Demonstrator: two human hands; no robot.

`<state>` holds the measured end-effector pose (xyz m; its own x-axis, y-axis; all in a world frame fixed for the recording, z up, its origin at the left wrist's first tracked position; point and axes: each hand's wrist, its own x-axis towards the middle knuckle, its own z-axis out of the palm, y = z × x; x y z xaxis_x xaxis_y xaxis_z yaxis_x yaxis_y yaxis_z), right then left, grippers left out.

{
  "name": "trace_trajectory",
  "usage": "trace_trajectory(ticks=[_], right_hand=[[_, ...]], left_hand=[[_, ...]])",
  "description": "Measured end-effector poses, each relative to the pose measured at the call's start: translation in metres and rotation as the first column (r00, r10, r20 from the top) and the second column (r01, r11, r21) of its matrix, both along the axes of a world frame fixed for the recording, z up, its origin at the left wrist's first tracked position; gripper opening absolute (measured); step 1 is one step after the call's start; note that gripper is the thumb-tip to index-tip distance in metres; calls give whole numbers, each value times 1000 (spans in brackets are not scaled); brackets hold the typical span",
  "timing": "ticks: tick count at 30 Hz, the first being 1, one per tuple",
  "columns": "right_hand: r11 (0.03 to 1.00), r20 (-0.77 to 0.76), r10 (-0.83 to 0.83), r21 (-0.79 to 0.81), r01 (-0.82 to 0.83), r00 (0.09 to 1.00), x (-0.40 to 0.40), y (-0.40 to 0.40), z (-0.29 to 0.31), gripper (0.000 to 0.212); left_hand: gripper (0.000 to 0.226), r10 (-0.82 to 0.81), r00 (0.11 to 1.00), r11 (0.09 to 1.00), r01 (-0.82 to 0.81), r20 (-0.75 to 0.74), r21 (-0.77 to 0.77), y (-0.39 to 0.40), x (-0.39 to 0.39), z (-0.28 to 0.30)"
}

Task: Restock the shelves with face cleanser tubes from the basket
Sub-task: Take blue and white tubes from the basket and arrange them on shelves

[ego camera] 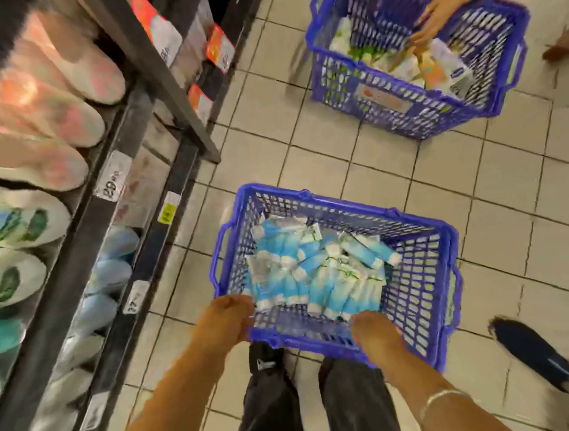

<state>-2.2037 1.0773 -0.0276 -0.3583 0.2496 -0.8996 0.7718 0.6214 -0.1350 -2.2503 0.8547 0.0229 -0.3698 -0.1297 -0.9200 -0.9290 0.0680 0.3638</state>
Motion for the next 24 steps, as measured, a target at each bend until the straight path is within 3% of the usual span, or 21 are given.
trace_trajectory(ticks=[3, 4, 8, 12, 16, 19, 24], right_hand=[[989, 37, 145, -11, -145, 989, -6, -1, -72, 34], [983, 51, 182, -19, -181, 982, -3, -1, -93, 33], [999, 11, 42, -28, -42, 999, 8, -10, -161, 34], [997, -99, -76, -1, 76, 992, 5, -19, -210, 34], [988, -147, -153, 12, 156, 977, 1, -32, -245, 47], [951, -131, -301, 29, 307, 945, -6, -43, -259, 58], [931, -8, -362, 35, 362, 932, -12, -45, -259, 71]], left_hand=[[8, -31, 998, 994, 36, 55, -99, 11, 0, -76], [18, -53, 997, 989, 61, 62, -131, 15, 1, -102], [40, -224, 967, 918, 252, 121, -307, 27, 0, -182], [54, -354, 922, 843, 386, 154, -375, 33, -1, -239], [68, -373, 909, 810, 417, 186, -412, 34, 2, -274], [72, -413, 887, 788, 462, 207, -407, 34, 6, -287], [62, -304, 927, 873, 364, 222, -324, 28, -1, -277]])
